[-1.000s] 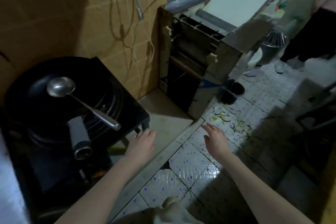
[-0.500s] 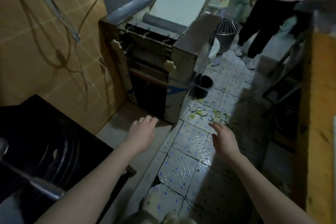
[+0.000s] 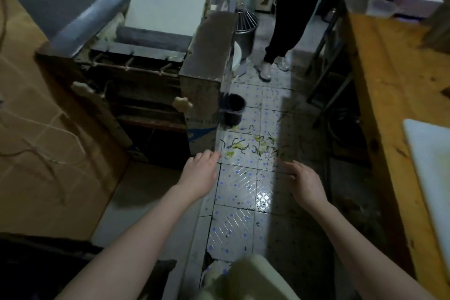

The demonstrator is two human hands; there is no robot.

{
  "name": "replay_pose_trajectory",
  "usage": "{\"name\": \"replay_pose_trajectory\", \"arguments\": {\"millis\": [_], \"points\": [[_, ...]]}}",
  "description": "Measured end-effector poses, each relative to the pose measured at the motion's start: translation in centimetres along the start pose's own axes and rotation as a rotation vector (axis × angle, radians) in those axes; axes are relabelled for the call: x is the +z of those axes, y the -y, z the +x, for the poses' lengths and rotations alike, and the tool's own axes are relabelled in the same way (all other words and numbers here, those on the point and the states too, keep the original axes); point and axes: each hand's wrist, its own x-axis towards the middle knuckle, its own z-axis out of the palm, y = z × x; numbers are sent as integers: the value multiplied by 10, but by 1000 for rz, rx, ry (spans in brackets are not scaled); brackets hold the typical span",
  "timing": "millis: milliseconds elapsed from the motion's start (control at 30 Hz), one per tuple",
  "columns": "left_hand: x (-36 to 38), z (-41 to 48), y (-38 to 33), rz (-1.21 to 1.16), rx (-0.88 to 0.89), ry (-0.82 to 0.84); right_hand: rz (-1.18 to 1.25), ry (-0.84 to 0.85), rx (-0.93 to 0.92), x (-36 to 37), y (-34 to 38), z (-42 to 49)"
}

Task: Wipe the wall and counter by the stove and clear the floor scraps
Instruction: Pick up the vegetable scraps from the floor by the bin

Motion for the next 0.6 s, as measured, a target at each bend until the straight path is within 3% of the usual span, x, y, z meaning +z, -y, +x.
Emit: {"name": "replay_pose_trajectory", "arguments": {"millis": [600], "points": [[2,198,-55,51,74,89,56,0,141,-31,-83,156]]}}
